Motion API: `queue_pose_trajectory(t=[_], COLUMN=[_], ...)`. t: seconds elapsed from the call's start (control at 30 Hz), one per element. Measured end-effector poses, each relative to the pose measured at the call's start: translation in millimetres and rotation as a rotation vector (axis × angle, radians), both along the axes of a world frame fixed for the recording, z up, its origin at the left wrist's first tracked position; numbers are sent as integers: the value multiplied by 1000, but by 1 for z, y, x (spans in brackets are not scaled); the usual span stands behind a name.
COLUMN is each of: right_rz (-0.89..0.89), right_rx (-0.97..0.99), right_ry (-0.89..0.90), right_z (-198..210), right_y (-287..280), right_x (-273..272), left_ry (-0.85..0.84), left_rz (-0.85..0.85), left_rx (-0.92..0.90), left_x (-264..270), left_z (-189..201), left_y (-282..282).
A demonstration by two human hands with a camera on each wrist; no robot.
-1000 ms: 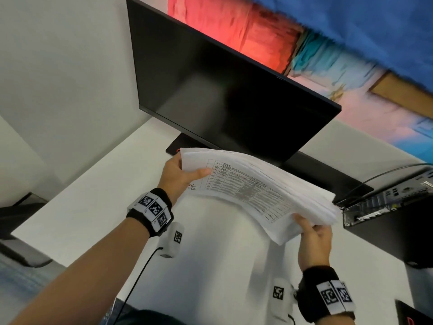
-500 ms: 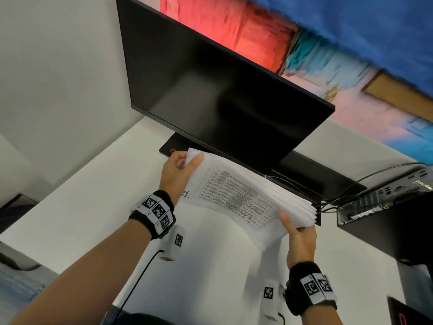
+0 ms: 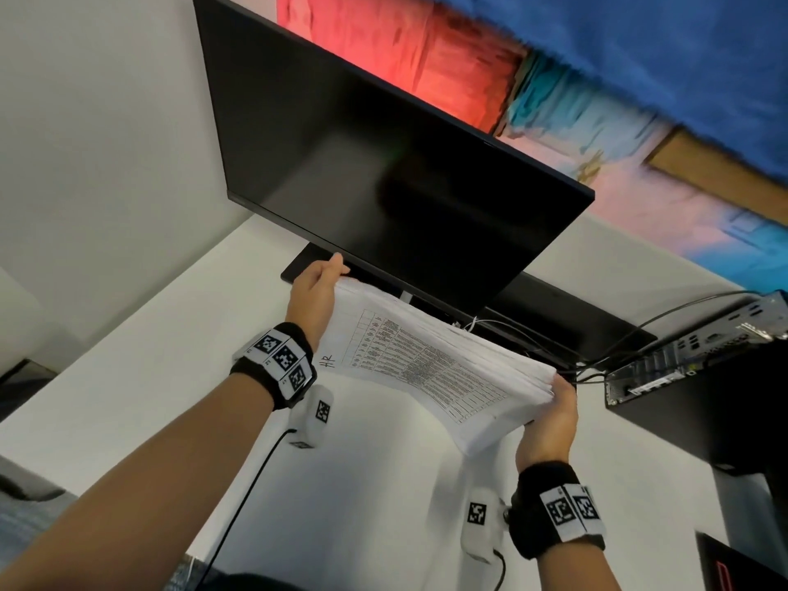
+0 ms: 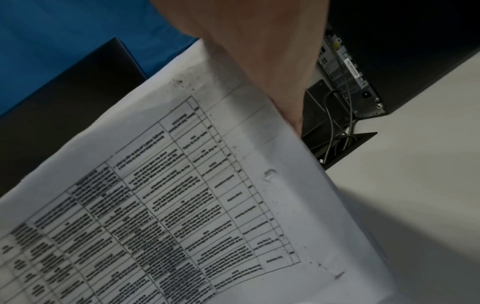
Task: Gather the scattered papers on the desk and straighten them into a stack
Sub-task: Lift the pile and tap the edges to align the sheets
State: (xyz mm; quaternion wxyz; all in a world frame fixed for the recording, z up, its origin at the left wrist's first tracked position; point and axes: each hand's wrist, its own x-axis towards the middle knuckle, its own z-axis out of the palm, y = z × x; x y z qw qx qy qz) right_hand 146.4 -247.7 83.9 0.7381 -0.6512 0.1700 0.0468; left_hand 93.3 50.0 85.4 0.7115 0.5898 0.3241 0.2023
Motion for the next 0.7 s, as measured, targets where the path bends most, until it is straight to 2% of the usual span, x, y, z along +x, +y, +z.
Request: queue_pose_trajectory(t=[0.1,0.2,0.3,0.37,0.5,0.6,0.7], right_rz=[153,241,323,257,86,84,113], right_rx=[-13,-167,-314,-346,-275,-264,-242], right_ry=[-35,-104,-24,12,-8,-22,69], right_z=[-3,-13,-26,-29,-20,-19,-26], right_y=[-5,-15,-15,-11,-7,-4,1], right_x=[-6,-10,-14,-13,-4,-4,-9], left_ry=[-5,73,147,129,48,33,79], left_rz=[-112,-241,-266,-224,-148,-70,-139], left_rx=[11,13,30,16,-7,-35,-1], left_x=[-5,-12,-14,-12,-10,-12,-12], left_z=[-3,-25,-41,-44,-43,-49,-57], left_y=[2,7,0,-9,-20,-20,-26])
